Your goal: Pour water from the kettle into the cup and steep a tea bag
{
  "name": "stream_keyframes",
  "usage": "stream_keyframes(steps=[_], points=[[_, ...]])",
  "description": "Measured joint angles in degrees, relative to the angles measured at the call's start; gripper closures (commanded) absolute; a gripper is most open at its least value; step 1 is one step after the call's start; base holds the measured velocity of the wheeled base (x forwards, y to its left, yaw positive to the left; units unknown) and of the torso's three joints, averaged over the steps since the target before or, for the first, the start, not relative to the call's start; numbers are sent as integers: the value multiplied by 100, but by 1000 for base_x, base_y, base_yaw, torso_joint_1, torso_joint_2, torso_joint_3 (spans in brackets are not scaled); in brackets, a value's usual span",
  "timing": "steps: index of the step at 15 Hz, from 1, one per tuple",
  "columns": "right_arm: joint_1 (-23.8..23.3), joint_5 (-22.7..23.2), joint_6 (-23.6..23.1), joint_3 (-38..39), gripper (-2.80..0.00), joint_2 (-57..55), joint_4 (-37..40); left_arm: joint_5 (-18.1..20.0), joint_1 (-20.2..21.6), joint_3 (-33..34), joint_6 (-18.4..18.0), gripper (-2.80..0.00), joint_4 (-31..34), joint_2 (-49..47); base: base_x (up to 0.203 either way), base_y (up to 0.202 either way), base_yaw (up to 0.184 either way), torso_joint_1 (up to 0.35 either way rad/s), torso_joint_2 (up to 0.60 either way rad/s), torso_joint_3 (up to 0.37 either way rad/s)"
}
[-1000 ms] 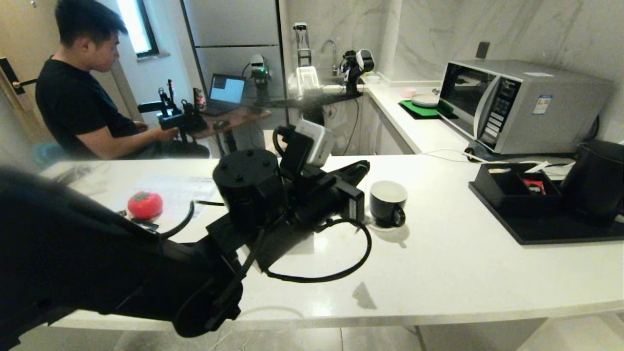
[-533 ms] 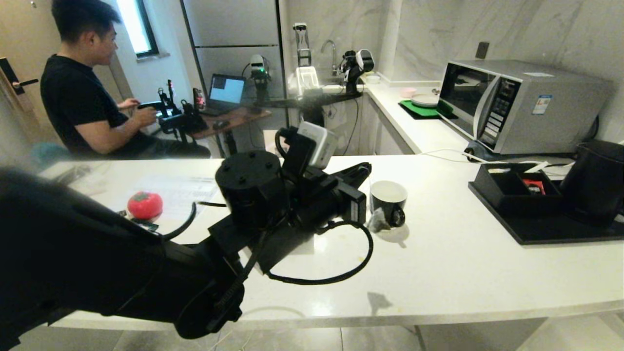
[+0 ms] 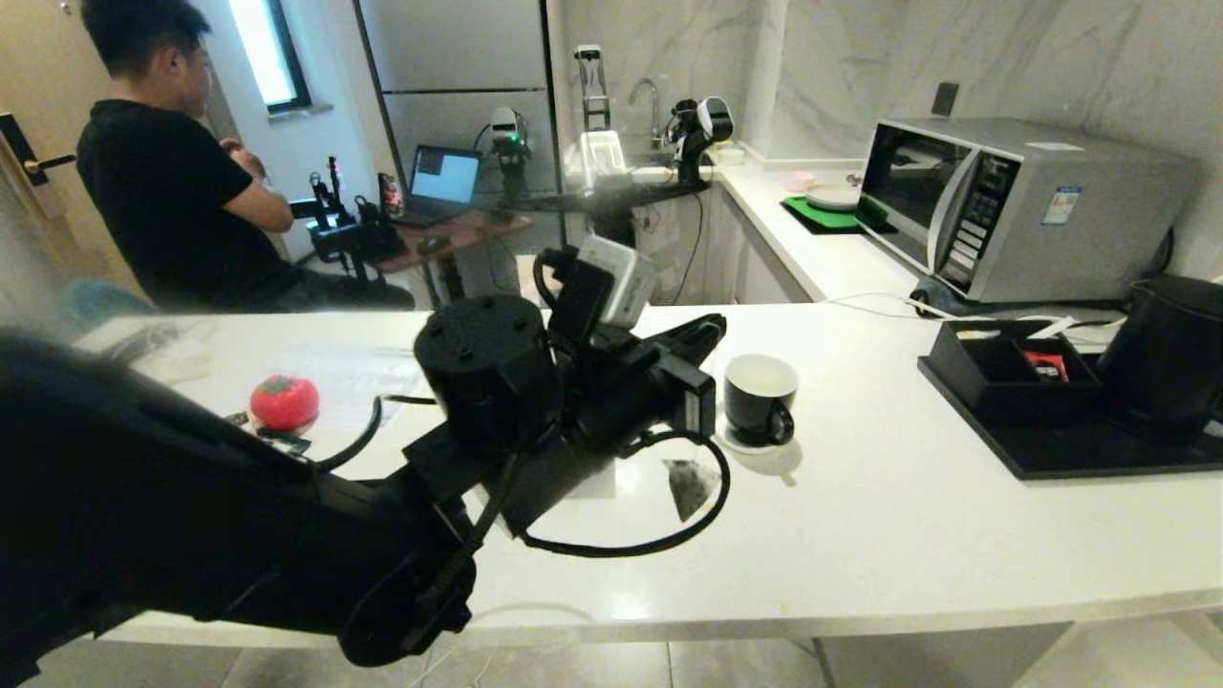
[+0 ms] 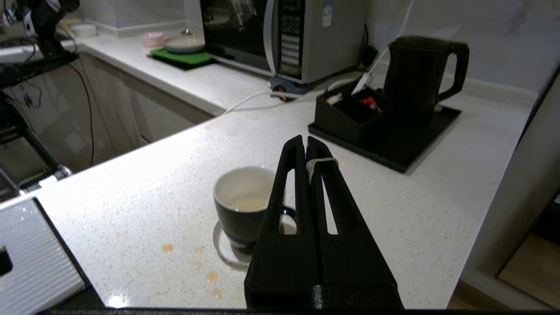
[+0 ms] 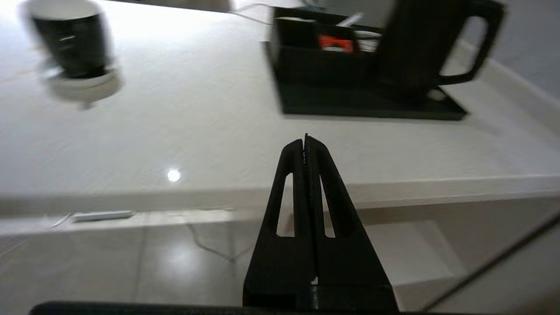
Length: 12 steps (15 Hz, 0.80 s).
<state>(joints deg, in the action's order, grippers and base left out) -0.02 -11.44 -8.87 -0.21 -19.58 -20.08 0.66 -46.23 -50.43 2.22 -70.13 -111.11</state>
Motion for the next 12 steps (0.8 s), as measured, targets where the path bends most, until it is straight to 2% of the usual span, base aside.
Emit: stream_keyframes(steps=[3,5,8,12], points=[[2,703,17,-21,0,1266,1425,-2,1,6,3,0,-13,5,0,0,0,0,0,0],[2,1198,115,-15,0,1655,2010,0,0,7,4,0,-13,6,0,0,0,0,0,0],[2,1204,573,7,0,1875,2013,0,0,0,6,0,-13,16,0,0,0,0,0,0],[2,1204,607,21,0,1951,2013,2,0,-6,4,0,-13,41,0,0,0,0,0,0]])
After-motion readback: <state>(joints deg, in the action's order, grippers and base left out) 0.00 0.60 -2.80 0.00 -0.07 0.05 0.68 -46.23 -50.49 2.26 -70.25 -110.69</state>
